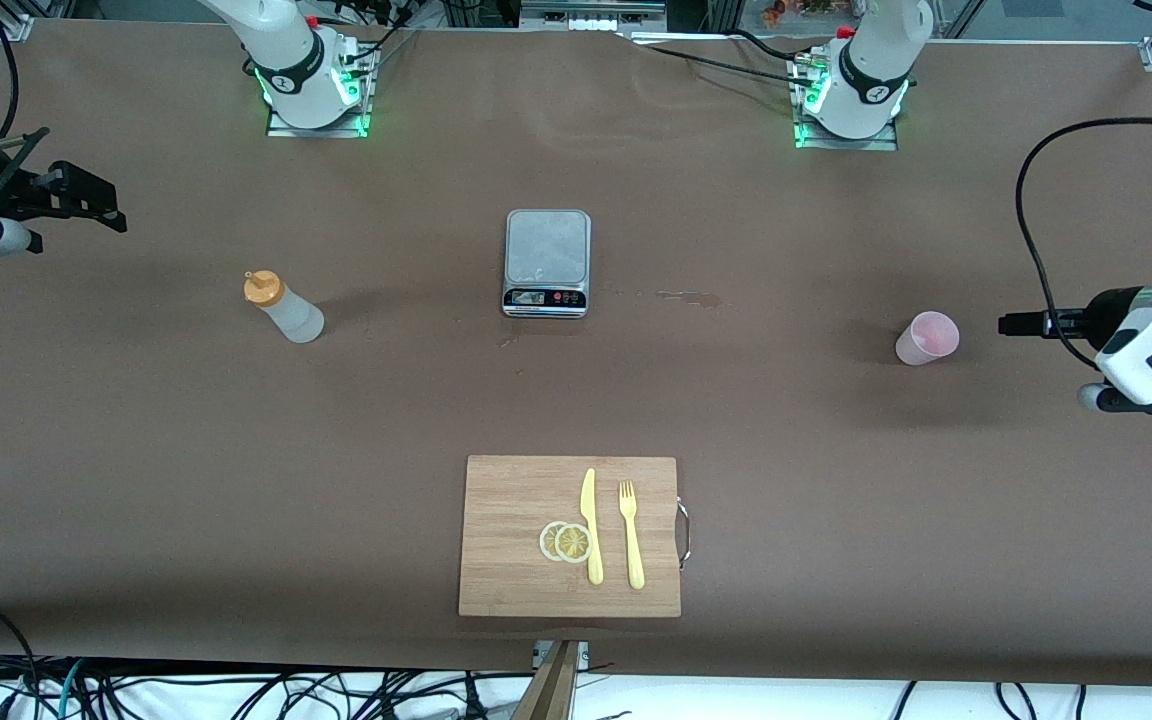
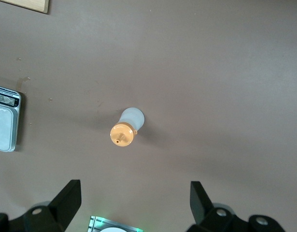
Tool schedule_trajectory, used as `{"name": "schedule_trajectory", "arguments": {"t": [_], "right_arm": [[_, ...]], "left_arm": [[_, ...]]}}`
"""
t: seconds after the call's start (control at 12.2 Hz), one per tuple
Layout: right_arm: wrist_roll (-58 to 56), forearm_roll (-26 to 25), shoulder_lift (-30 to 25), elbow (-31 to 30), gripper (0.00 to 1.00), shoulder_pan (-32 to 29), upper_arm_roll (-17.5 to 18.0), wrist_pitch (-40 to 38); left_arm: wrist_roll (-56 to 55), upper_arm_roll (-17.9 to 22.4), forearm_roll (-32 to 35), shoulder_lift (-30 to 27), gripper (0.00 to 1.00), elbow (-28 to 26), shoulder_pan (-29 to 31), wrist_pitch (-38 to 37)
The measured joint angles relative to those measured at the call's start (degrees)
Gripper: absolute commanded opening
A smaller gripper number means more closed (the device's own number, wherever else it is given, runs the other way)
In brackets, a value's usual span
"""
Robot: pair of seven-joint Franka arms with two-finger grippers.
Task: Add sauce to pink cup with both arms
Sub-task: 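Lower the left gripper around the pink cup and close it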
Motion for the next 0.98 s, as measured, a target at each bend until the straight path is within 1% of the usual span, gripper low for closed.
{"name": "schedule_trajectory", "arguments": {"t": [0.16, 0.33, 0.57, 0.74, 0.98], "right_arm": [[-0.1, 0.0, 0.0, 0.0, 1.00, 0.0, -0.2, -0.3], [-0.1, 0.0, 0.0, 0.0, 1.00, 0.0, -0.2, -0.4], [-0.1, 0.0, -0.1, 0.0, 1.00, 0.0, -0.3, -0.4], [-0.1, 0.0, -0.1, 0.0, 1.00, 0.0, -0.2, -0.4], [-0.1, 0.0, -0.1, 0.0, 1.00, 0.0, -0.2, -0.4]], "left_arm": [[0.0, 0.0, 0.8, 0.0, 0.99, -4.7, 0.0, 6.4], [0.0, 0.1, 2.2, 0.1, 0.99, -11.7, 0.2, 15.7], [1.4, 0.5, 2.5, -0.1, 0.98, -21.8, 0.8, 29.2], [2.0, 0.6, 2.5, -0.5, 0.98, -26.5, 1.0, 35.0], [2.3, 0.6, 2.5, -2.7, 0.98, -32.3, 1.0, 40.3]]}}
